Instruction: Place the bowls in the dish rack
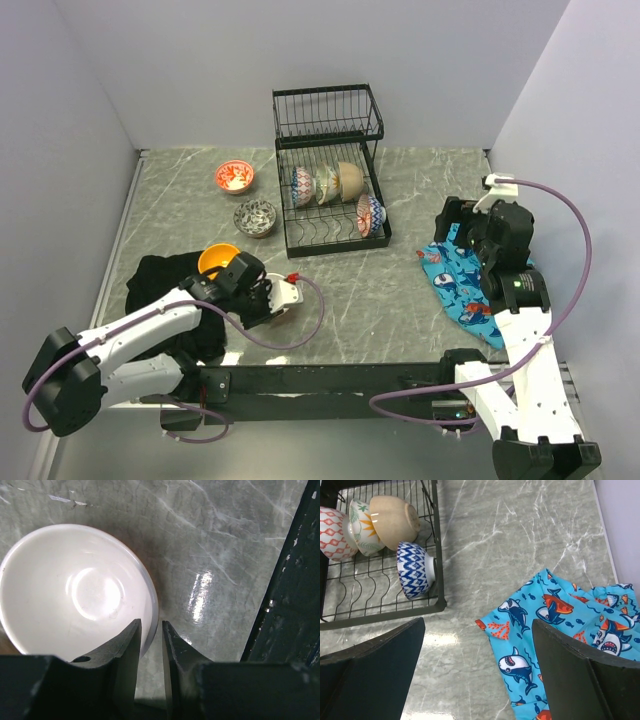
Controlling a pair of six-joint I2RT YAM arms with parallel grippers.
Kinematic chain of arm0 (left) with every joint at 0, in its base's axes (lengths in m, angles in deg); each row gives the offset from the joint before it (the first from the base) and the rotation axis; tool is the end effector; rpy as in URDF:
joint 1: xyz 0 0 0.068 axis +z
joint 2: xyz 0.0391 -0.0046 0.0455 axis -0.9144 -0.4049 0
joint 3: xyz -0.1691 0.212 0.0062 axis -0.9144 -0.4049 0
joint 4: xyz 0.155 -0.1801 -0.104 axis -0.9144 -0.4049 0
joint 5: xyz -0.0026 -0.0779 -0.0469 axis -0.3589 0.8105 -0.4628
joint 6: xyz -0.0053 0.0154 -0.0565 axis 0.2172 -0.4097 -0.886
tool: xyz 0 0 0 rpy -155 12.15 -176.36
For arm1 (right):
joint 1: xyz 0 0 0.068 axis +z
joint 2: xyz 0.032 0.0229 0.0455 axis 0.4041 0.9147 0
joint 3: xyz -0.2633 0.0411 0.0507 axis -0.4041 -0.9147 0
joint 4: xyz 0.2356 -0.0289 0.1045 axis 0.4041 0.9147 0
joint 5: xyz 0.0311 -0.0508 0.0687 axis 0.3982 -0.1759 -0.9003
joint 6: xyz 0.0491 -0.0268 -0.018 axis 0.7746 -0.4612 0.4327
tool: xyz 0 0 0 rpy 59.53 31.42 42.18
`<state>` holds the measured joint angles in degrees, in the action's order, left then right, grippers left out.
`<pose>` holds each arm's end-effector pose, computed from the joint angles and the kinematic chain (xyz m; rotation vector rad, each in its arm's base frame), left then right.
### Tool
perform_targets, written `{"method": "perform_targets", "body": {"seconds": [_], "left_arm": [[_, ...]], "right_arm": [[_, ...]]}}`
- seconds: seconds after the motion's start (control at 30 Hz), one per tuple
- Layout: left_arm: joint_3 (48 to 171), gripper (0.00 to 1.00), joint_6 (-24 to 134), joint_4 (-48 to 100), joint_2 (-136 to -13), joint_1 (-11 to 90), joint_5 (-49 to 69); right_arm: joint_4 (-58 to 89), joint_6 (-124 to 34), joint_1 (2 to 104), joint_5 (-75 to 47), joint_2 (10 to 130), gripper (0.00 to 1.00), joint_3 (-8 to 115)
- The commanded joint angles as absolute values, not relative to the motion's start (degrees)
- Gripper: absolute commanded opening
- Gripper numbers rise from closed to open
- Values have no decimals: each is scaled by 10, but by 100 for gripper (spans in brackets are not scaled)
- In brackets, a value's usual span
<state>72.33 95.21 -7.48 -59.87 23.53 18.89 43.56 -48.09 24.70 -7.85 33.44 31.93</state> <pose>0.1388 -0.1445 0.1942 1.5901 2.0278 -0.4736 0.1730 0.0037 0.3577 0.0261 1.9075 0.0790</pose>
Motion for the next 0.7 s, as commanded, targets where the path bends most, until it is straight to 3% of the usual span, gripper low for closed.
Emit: {"method": "perform_targets", "body": {"seconds": [0.0, 0.07, 0.3, 0.47, 0.67], "left_arm": [[715, 28, 951, -48, -605, 231, 188], [715, 26, 952, -46, -607, 231, 190], [714, 5, 960, -50, -610, 230, 203], [751, 1, 976, -111, -594, 230, 216], [966, 1, 995, -278, -595, 231, 270]], "right_arm": [[406, -474, 244, -83, 336, 95, 319], [405, -475, 244, -81, 337, 95, 319], [404, -473, 243, -81, 340, 95, 319], [406, -474, 243, -79, 344, 95, 324], [413, -475, 243, -84, 362, 95, 345]]}}
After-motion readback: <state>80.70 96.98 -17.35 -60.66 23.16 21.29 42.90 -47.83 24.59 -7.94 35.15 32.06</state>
